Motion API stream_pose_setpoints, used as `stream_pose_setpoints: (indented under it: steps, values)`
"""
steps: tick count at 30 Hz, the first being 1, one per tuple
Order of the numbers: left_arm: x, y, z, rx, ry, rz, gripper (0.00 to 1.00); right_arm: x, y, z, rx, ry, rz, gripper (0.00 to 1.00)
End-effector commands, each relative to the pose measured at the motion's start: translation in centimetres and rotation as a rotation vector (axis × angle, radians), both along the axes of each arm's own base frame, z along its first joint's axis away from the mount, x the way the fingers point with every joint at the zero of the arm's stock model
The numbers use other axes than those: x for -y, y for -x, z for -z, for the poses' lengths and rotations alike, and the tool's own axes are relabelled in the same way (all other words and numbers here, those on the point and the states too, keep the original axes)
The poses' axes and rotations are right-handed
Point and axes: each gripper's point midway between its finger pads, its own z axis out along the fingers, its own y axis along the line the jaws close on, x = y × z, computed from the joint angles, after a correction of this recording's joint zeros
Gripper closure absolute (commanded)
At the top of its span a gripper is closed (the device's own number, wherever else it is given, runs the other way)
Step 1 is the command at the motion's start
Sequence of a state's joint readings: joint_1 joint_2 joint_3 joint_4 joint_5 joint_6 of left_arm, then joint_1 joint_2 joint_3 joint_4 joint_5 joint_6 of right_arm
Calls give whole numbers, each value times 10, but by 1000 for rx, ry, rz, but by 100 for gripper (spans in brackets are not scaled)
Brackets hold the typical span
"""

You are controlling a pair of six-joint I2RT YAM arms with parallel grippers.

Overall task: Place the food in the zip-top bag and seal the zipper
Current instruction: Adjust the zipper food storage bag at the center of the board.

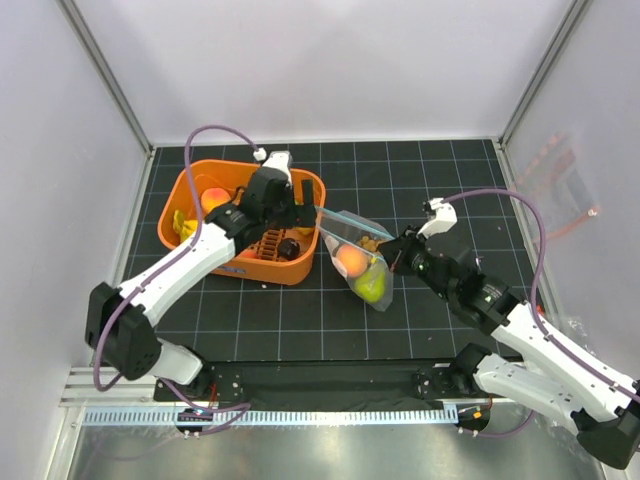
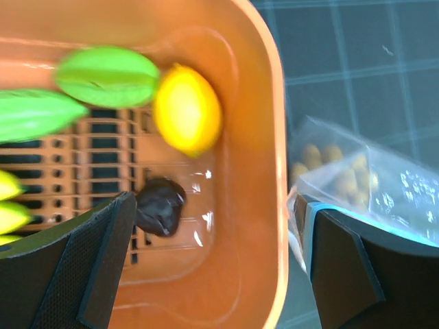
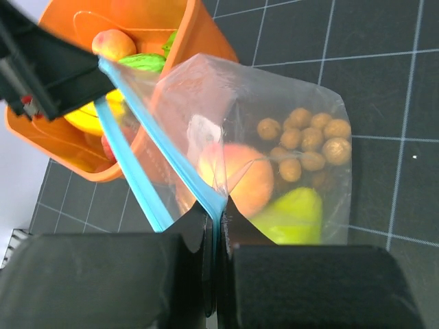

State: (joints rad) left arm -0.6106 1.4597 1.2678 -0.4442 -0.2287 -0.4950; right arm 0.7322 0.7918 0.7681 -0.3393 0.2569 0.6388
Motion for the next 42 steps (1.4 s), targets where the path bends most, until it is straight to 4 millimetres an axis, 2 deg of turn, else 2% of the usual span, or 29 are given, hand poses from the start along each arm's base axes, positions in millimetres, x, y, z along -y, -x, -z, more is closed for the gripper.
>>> stream_pose_setpoints:
  steps: [1, 3, 5, 6, 10, 11, 13, 15, 20, 22, 25, 26, 28, 29, 30, 31, 32, 33, 34, 35, 37, 38, 40, 42]
  values:
    - [-105, -42, -25, 190, -75, -282, 0, 58, 8, 7, -9, 133, 185, 99]
    - [-68, -32, -39, 218, 13, -112, 3, 55, 4, 13, -32, 156, 182, 99]
    - [-45, -22, -47, 235, 12, -33, 3, 52, 2, 16, -44, 172, 175, 99]
    - [-23, -11, -50, 244, -2, 42, 2, 50, -1, 19, -53, 183, 176, 99]
    - [22, 13, -50, 213, 38, 208, 1, 48, -3, 20, -49, 185, 172, 99]
    - [28, 19, -45, 188, 33, 239, 1, 48, -3, 19, -46, 184, 171, 99]
    - [47, 31, -44, 159, 50, 354, 1, 48, -4, 18, -40, 180, 173, 99]
    - [69, 53, -44, 135, 101, 527, 0, 49, -4, 16, -32, 176, 175, 99]
    - [85, 82, -55, 136, 158, 667, 0, 48, -2, 13, -18, 156, 168, 99]
    - [88, 88, -59, 137, 172, 694, 0, 47, -3, 13, -16, 155, 166, 99]
    - [88, 94, -77, 188, 218, 703, 0, 50, -2, 14, -19, 166, 177, 99]
    - [82, 96, -88, 223, 240, 673, 0, 53, -3, 13, -15, 171, 192, 99]
    - [64, 85, -102, 281, 233, 553, 0, 57, -2, 14, -21, 177, 209, 99]
    - [41, 75, -114, 325, 228, 433, 0, 60, -2, 14, -20, 179, 221, 99]
    - [26, 68, -118, 341, 213, 355, 0, 61, -1, 13, -19, 176, 225, 99]
    - [7, 64, -113, 322, 170, 262, 0, 62, 0, 12, -16, 173, 226, 99]
    - [-16, 56, -120, 342, 128, 144, 0, 63, 0, 12, -16, 172, 228, 99]
    - [-56, 45, -123, 373, 44, -63, 0, 63, 1, 10, -10, 164, 225, 99]
    - [-81, 44, -115, 350, -41, -172, 0, 63, 2, 10, -10, 158, 222, 99]
    - [-100, 43, -119, 353, -85, -256, 0, 63, 3, 9, -6, 154, 219, 99]
    - [-140, 42, -105, 294, -204, -413, 0, 60, 5, 9, -7, 143, 201, 99]
    - [-150, 40, -107, 277, -210, -446, 0, 59, 5, 8, -5, 137, 198, 99]
    - [-175, 34, -89, 198, -261, -516, 0, 57, 5, 11, -11, 136, 187, 99]
    - [-192, 29, -84, 163, -288, -573, 0, 54, 6, 11, -14, 132, 177, 99]
